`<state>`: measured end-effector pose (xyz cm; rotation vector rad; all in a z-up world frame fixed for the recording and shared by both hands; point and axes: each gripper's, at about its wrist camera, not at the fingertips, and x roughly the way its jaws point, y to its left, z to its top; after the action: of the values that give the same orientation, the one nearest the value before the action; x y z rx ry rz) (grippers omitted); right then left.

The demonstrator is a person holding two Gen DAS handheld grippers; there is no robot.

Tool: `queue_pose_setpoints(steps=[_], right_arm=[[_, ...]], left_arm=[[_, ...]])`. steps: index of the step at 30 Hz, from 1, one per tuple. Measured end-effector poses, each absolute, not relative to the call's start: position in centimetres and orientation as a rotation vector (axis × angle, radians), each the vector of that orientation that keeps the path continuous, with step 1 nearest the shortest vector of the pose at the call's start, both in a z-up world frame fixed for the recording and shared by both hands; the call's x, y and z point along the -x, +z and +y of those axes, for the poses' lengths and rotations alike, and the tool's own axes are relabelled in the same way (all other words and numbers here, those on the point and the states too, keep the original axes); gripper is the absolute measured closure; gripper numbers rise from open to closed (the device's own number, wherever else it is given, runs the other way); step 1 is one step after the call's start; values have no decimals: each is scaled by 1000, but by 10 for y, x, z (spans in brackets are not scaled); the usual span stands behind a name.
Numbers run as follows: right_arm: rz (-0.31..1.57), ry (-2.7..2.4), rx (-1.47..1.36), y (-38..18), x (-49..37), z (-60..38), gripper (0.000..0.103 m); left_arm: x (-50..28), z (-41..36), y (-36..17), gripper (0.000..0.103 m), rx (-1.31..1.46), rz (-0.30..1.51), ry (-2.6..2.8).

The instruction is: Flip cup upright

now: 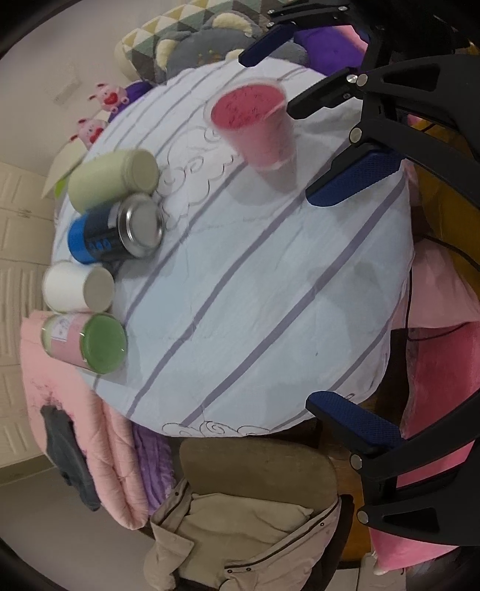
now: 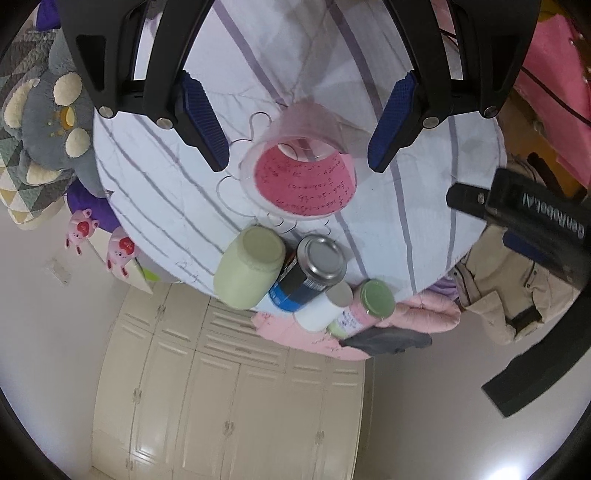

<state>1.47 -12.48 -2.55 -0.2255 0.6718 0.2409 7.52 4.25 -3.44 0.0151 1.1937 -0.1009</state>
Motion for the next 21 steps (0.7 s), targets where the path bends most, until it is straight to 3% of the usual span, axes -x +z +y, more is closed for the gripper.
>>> queue_pose_setpoints(steps=[21], right_arm=[[582,172,57,18,20,-179,22]], left_arm=[[-11,-1,-15,1,12,979,-142]])
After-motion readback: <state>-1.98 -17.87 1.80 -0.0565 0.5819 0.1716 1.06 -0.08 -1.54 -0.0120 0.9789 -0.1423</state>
